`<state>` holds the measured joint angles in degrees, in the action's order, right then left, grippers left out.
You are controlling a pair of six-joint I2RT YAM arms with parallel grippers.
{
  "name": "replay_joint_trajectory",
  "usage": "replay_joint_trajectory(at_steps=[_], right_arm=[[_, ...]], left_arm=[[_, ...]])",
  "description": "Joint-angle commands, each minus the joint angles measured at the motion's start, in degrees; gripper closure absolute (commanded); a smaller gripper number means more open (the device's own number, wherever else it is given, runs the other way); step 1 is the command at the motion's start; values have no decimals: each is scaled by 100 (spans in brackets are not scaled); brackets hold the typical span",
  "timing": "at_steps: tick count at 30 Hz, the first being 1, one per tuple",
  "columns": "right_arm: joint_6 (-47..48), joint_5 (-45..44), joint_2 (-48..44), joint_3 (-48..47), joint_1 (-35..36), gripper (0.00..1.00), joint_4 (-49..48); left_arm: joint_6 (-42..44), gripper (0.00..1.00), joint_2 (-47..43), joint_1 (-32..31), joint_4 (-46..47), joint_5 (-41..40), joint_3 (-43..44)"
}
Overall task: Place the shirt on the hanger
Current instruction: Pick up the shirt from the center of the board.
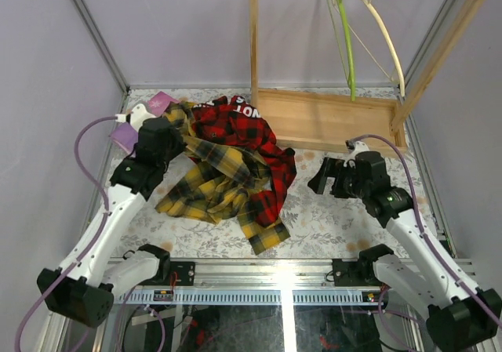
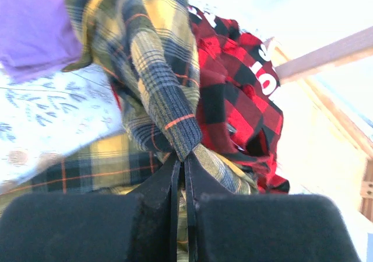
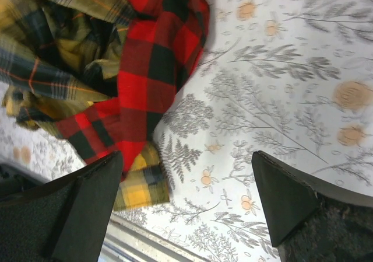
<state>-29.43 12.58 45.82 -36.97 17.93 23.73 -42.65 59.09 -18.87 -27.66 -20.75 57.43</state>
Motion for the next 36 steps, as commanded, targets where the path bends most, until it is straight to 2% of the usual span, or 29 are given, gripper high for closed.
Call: replay_joint_trajectory(at_steps=[1,3,7,14,19,28,33,35,36], right_arm=[[205,-669,528,-673,962,1,-88],[140,-975,945,-901,1450,1,-214],[-119,-969,1614,-1312,1913,1,-795],[-101,-1267,3346,-2856,2798,1,-1172],[-151,-1134,4650,-4032,3059,1,-1432],[280,-1059,7363,-7184,3211,1,-497],[574,-1763,8620,-8818,3215,1,799],[684,-2103,8918,-9189,3210,4,1188],[737,-2205,8981,-9228,3216,9,1273]], left_arm=[[658,100,-260,441,-888,-270,132],[707,100,-507,673,-1042,-170,38],[744,100,-960,911,-1395,-254,-69],[1035,100,-1470,982,-1864,-751,-219],[1173,100,-1754,982,-1809,-802,-444],[1242,100,-1721,980,-1654,-637,-571],[1242,100,-1750,979,-1614,-619,-609],[1242,100,-1745,979,-1610,-608,-606],[1242,100,-1749,983,-1606,-613,-615]])
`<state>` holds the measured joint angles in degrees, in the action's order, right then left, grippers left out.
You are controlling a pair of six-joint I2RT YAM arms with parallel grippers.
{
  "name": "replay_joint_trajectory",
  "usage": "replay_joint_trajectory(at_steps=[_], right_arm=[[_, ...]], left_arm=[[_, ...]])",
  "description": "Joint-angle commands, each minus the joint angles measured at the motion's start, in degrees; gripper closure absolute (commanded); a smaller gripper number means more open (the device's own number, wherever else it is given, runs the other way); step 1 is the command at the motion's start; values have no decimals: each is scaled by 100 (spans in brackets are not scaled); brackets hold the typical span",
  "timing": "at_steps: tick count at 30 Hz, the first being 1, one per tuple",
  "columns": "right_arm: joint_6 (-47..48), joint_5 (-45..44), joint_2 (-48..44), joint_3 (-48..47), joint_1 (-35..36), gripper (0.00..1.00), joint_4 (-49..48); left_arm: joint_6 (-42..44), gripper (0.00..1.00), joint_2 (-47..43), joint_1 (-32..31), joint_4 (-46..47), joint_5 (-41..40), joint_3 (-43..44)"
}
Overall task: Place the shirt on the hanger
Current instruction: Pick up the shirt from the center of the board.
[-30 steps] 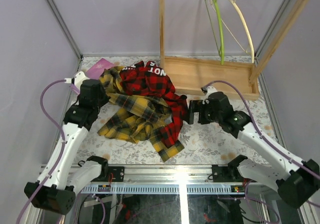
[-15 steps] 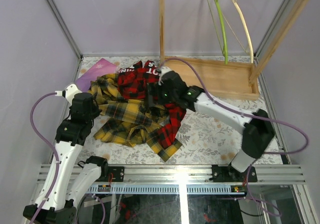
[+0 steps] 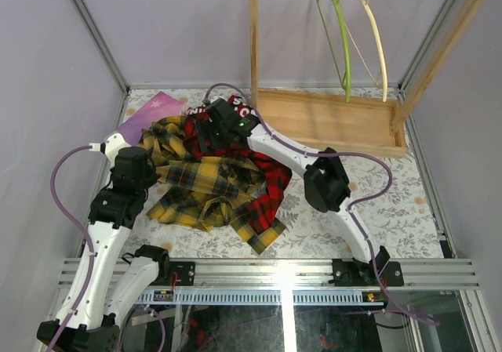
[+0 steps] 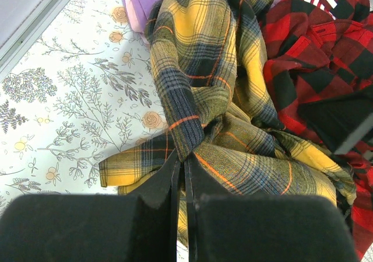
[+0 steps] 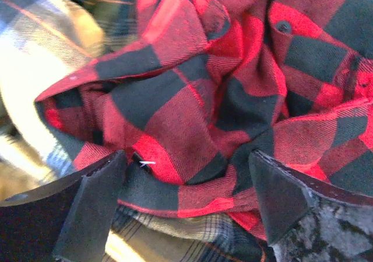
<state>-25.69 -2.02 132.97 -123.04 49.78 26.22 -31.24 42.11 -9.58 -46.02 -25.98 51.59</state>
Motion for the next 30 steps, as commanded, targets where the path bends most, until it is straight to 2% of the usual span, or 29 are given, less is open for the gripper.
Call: replay_joint_trajectory(at_steps=[1,3,6,7,8,10,13,21,26,30], right_arm=[[414,-834,263,-589,29,17,1033],[483,-972,95,-315,24,39,919],[609,-1306,-515,358,25,61,531],[660,-1475,-742,552,28,75,427],[722,-1677,-1008,744,26,85,344],[862,-2044,-1566,1096,25,95,197],[1081,-2460,-2498,1664,29,100,14],[1453,-3067,-4896,2715,25,100,139],[1634,-3785,-6244,3011,28,100,367],[1934,-4380,-6877,2664,31,100,626]], left_arm=[[105,100,-56,46,238,-83,-41],[109,100,-53,49,250,-79,-50],[110,100,-16,49,272,-66,-61],[110,100,2,52,274,-65,-59],[110,100,6,47,281,-65,-61],[110,100,20,49,283,-71,-66],[110,100,16,50,290,-81,-65],[122,100,116,53,282,-92,-29],[131,100,205,53,284,-117,-2],[144,100,274,53,282,-136,24]])
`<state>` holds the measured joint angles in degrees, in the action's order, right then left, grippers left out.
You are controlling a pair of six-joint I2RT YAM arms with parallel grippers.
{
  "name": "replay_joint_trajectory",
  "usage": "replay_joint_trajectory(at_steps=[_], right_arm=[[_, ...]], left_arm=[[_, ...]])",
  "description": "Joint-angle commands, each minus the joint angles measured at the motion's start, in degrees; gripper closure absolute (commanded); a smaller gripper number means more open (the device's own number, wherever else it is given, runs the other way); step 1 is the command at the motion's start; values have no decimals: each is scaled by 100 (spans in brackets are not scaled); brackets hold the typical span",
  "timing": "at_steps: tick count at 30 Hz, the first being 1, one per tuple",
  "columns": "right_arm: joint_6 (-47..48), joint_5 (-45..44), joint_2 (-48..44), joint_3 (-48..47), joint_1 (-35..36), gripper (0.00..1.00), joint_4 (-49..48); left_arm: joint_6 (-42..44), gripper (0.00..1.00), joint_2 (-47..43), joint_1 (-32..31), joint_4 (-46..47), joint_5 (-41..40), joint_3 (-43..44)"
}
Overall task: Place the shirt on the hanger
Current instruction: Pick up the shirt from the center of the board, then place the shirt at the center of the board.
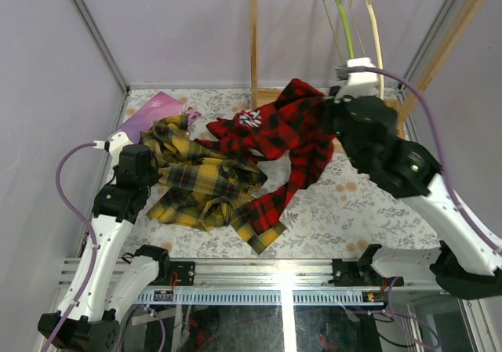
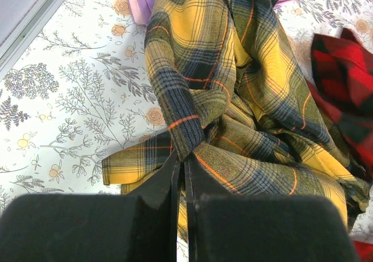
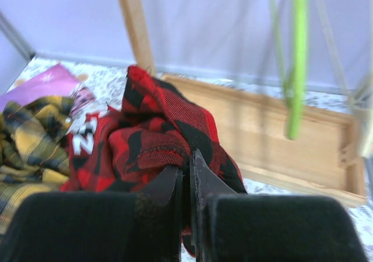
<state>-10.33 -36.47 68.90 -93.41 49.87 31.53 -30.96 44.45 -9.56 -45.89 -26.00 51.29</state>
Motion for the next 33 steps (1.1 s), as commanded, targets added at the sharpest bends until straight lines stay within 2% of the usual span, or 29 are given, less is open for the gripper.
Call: replay_joint_trajectory(at_steps=[1,7,12,14,16,17,18,19,21,24,27,33], right_arm=[[492,-1103,-576,-446,20,100,192],[1080,-2025,-990,-1249,21,100,504],[1936,-3218,-1340,-1454,16,100,119],[2859,-3793,-1513,-1187,19,100,-748],[4308,-4250,-1672,-750,22,100,-2247],[5390,-4396,-1720,-565,23,100,-3430],[5962,-4489,-1687,-501,26,100,-4107],[6233,-4541,-1630,-553,28,100,-4365],[6139,-4560,-1467,-790,42,100,-4186],[5584,-4551,-1078,-1145,105,100,-3368],[5210,-4484,-666,-1180,106,100,-2918],[4717,-4316,-273,-1228,58,100,-2611]], left_arm=[[110,100,57,47,268,-146,63],[82,100,147,51,282,-194,67],[57,100,211,48,298,-194,87],[55,100,250,51,312,-167,92],[40,100,296,55,329,-139,84],[26,100,325,52,341,-120,83],[9,100,340,50,359,-90,77],[-8,100,359,51,387,-56,64],[-55,100,400,49,439,46,42],[-109,100,462,49,481,227,31],[-105,100,482,46,483,320,26],[-44,100,298,51,360,340,80]])
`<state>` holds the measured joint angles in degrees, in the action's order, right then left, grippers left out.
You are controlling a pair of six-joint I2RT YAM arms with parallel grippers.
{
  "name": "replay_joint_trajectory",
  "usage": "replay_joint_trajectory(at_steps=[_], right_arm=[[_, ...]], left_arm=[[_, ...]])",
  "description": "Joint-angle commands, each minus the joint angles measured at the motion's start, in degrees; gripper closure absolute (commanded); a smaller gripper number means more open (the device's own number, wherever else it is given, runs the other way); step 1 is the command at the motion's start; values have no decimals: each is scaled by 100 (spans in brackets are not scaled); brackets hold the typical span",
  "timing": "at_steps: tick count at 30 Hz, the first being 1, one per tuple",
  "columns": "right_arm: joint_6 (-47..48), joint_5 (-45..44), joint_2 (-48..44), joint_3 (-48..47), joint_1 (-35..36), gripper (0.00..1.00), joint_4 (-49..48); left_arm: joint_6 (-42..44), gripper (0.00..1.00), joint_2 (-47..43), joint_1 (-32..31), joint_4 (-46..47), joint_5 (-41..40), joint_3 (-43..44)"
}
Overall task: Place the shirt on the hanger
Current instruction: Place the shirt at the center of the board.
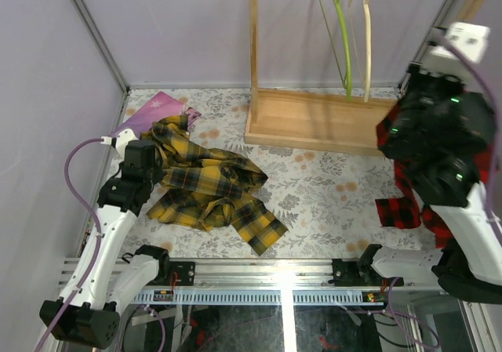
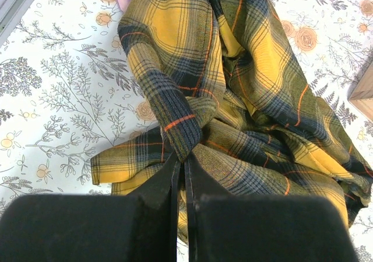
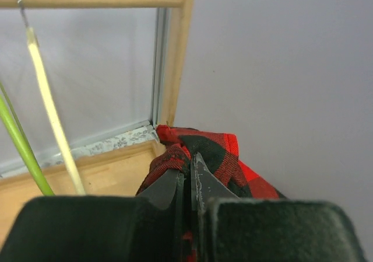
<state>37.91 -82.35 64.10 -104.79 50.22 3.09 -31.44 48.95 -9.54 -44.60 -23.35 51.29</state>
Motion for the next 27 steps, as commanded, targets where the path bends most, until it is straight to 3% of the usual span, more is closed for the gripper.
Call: replay_joint_trajectory(at_steps=[1,4,9,14,18,21,27], right_arm=[[-149,285,204,-62,-12,100,244],[-469,344,70,131,-206,100,412],[-2302,939,-20,120,-1001,100,2322],[-3882,3075,372,-6,-3161,100,3944],[-4397,4572,351,418,-4801,100,4019],[-4696,5109,183,562,-5592,100,3977],[-4948,4446,-41,159,-6102,100,3901]], left_arm=[[18,100,-179,49,201,76,89],[41,100,-252,54,140,106,101],[58,100,-361,48,69,178,109],[76,100,-400,50,17,231,151],[102,100,-417,50,-38,252,188],[112,100,-411,41,-33,268,180],[162,100,-225,46,-12,381,193]])
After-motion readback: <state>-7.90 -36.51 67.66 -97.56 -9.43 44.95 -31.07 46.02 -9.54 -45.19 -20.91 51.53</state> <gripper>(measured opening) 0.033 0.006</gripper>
